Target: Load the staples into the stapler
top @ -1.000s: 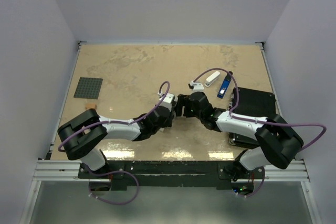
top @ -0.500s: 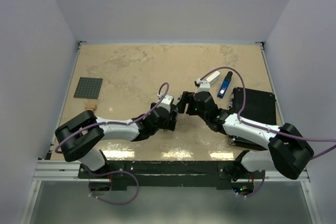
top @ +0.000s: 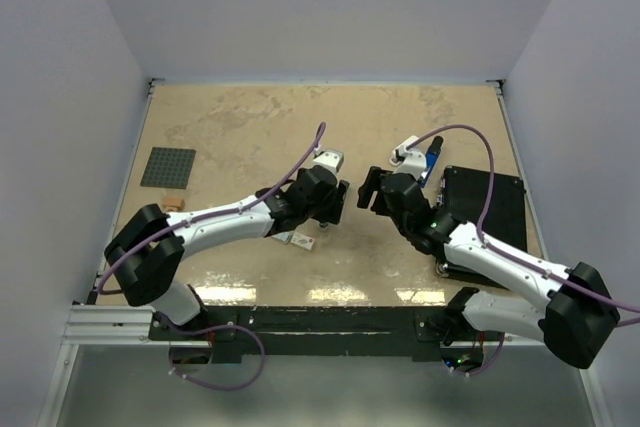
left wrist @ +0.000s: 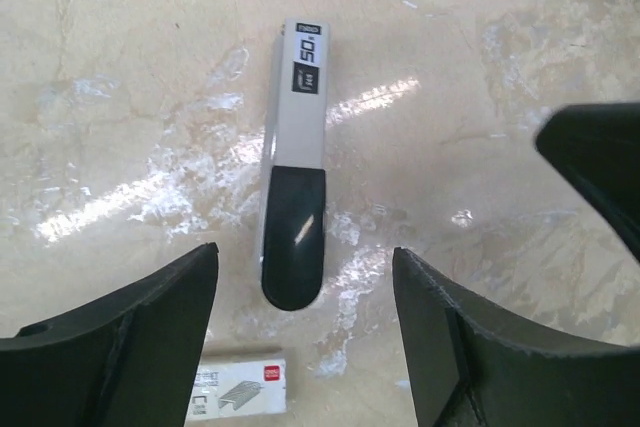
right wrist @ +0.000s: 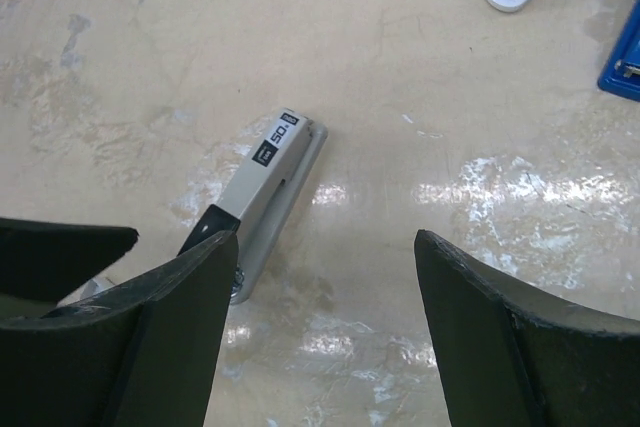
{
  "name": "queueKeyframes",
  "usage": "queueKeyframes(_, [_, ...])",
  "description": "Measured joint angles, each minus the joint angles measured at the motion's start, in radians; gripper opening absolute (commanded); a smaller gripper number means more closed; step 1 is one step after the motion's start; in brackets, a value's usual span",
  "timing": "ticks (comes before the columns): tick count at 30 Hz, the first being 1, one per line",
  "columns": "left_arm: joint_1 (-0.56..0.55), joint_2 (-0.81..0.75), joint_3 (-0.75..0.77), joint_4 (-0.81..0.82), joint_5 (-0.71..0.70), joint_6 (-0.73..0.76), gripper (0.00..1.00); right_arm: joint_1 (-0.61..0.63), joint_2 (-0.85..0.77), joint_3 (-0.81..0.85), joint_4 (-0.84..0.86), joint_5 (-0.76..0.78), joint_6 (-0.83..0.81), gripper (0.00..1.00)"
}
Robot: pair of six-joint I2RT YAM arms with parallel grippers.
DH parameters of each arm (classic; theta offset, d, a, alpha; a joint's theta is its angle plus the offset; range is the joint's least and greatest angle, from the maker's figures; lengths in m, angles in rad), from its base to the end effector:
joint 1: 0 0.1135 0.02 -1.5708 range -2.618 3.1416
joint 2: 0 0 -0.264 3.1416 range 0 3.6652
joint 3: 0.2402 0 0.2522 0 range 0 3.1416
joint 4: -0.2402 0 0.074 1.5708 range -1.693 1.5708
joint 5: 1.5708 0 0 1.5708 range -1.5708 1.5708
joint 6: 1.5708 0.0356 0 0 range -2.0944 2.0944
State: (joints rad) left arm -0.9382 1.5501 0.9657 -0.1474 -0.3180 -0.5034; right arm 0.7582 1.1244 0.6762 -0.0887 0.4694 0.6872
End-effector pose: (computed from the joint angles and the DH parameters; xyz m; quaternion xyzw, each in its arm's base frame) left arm 0.2054 -0.2613 0.2203 0.1315 0.8945 -0.1568 0.3976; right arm 0.1880 0.1559 0.2455 0.0849 0.8490 0.1663 0.4942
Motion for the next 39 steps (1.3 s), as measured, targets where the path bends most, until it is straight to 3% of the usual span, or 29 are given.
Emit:
queueKeyframes(6, [0.038, 0.114, 0.129, -0.141, 0.046, 0.045, 0.64, 0.0, -0.027, 0.0, -0.054, 0.034, 0.021, 0.77])
queueKeyframes(12, [0.037, 0.19, 0.183, -0.224, 0.08, 0.071, 0.49, 0.0, -0.046, 0.0, -0.084, 0.04, 0.031, 0.76])
queueKeyframes(17, [0.037, 0.211, 0.189, -0.248, 0.082, 0.081, 0.17, 0.0, -0.068, 0.0, -0.084, 0.042, 0.036, 0.76])
queueKeyframes(23, [0.037, 0.233, 0.187, -0.228, 0.082, 0.081, 0.01, 0.0, -0.069, 0.0, -0.085, 0.042, 0.051, 0.76])
queueKeyframes(33, [0.035, 0.266, 0.143, -0.068, 0.071, 0.077, 0.01, 0.0, -0.069, -0.023, -0.103, 0.041, 0.116, 0.76])
queueKeyframes(36, [0.035, 0.268, 0.143, -0.051, 0.068, 0.078, 0.13, 0.0, -0.064, -0.027, -0.116, 0.037, 0.13, 0.76])
queueKeyframes(39, [0.039, 0.263, 0.144, -0.053, 0.067, 0.08, 0.34, 0.0, -0.057, -0.027, -0.121, 0.034, 0.134, 0.76])
